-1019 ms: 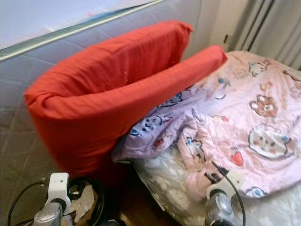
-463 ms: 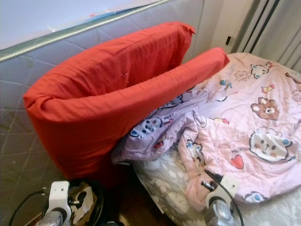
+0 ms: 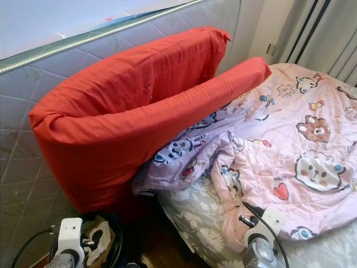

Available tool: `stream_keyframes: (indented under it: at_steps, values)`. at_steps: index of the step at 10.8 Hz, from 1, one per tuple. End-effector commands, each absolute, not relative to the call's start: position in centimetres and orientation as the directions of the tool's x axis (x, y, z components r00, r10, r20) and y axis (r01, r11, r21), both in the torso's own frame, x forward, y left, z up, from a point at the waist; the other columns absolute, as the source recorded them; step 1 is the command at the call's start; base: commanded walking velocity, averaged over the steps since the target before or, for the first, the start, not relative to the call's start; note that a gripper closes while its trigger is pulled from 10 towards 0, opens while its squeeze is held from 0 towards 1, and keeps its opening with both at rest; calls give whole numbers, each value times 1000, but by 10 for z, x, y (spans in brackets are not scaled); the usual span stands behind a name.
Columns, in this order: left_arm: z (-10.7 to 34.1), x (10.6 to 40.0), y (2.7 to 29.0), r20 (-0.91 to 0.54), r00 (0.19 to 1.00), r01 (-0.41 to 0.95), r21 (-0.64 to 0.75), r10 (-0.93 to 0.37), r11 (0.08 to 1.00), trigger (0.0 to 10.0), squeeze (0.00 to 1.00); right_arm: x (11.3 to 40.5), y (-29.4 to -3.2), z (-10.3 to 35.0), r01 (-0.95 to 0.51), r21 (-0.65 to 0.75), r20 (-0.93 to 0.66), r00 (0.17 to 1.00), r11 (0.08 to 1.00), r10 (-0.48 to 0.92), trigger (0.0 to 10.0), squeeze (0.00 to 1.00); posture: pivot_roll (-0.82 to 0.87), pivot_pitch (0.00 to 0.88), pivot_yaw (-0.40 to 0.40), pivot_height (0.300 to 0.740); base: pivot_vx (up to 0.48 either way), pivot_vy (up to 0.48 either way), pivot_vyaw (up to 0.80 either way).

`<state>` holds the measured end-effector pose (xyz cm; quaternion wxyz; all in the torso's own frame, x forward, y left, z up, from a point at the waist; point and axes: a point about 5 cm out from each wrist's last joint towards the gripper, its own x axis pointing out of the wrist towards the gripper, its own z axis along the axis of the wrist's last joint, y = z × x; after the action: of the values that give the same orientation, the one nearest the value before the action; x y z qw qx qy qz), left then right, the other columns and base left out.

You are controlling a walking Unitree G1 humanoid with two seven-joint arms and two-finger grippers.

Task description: Clean up the room

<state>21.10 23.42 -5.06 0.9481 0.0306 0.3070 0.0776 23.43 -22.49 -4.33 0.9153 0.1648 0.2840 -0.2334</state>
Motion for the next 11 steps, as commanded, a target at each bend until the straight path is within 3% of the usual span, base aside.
stream_keyframes:
  at_steps: [1,11]
  values:
    - [-56,204,235,-604,780,-128,103,164,986,10000,0,231,-224,-46,528,150,-605,718,836,-345,10000,0,180,117,-13,740,0,0,0]
    - [-56,201,236,-603,780,-129,105,166,986,10000,0,229,-223,-47,541,141,-607,709,829,-359,10000,0,182,142,-14,740,0,0,0]
